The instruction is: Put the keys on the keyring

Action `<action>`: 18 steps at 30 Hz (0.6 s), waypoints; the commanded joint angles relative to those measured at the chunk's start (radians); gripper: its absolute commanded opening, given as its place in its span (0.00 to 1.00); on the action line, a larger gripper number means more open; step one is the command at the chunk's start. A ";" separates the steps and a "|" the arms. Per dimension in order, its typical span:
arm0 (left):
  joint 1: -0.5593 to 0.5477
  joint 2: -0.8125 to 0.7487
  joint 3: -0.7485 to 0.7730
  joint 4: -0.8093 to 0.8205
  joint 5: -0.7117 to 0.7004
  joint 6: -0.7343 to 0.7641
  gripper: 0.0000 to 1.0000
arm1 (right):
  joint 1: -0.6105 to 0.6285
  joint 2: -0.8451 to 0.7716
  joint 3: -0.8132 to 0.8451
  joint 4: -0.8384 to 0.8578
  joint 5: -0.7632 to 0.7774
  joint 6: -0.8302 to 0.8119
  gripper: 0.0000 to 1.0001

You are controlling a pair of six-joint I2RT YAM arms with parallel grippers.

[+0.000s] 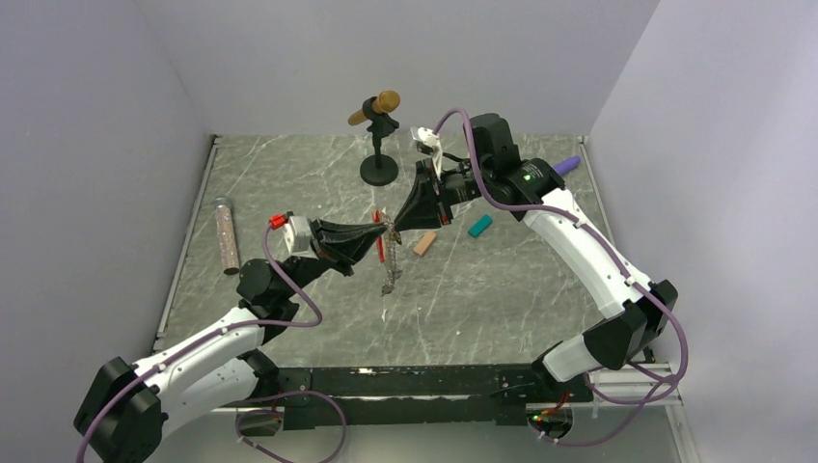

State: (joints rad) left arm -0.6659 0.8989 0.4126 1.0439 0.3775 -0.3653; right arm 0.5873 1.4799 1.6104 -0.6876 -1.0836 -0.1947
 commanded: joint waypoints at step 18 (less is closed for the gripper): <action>0.020 0.000 0.028 0.097 0.027 -0.052 0.00 | -0.015 0.011 -0.002 0.043 -0.046 0.038 0.23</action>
State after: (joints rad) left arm -0.6529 0.9009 0.4126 1.0554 0.3920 -0.3912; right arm 0.5766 1.4872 1.6073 -0.6853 -1.0863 -0.1780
